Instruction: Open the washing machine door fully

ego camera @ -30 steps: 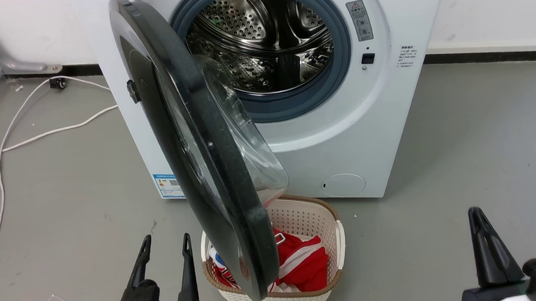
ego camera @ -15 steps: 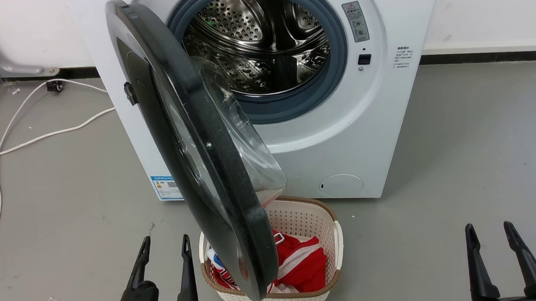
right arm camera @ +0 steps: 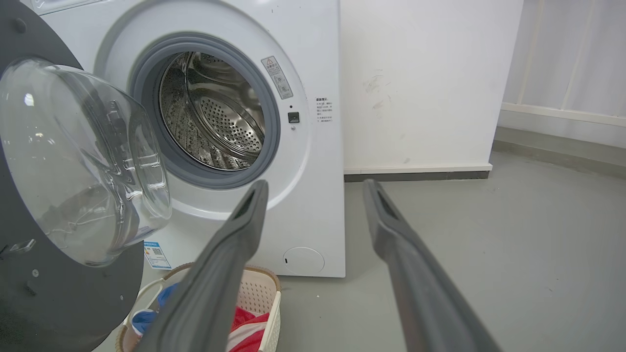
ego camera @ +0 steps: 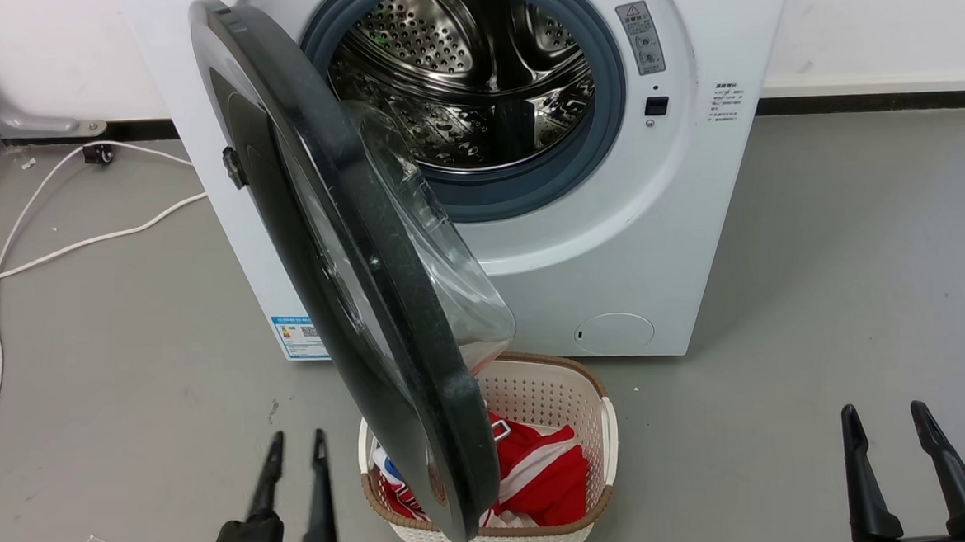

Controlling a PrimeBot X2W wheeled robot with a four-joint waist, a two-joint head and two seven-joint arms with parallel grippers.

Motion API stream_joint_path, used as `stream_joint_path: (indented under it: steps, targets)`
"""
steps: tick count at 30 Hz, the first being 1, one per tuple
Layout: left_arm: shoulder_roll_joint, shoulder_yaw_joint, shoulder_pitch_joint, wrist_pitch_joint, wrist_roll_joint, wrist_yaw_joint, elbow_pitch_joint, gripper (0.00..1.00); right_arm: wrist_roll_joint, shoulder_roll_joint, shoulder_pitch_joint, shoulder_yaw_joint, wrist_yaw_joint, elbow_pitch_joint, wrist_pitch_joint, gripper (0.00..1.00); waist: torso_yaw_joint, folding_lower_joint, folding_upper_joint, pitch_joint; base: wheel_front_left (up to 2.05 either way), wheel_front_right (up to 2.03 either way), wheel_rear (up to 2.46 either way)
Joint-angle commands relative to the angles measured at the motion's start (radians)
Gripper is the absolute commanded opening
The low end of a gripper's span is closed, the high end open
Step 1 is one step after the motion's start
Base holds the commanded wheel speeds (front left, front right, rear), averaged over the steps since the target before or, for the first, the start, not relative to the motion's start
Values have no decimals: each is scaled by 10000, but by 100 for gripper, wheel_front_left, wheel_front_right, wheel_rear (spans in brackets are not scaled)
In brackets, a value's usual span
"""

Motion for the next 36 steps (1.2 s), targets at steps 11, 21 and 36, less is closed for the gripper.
stream_joint_path:
  steps: [11, 21, 36]
  targets:
    - [-16, 513, -336, -27, -302, -64, -502, 0, 109, 33, 60, 2, -2, 45, -22, 100, 51, 0, 0, -32, 0, 0, 0]
    - [70, 930, -1133, -27, 43, -210, -2322, 0, 81, 32, -15, 71, -2, 72, -20, 100, 3, 0, 0, -15, 0, 0, 0]
    - [16, -1186, -1983, -27, 541, -513, -4442, 0, 95, 32, -66, 193, -2, 141, -20, 100, -22, 0, 0, 62, 0, 0, 0]
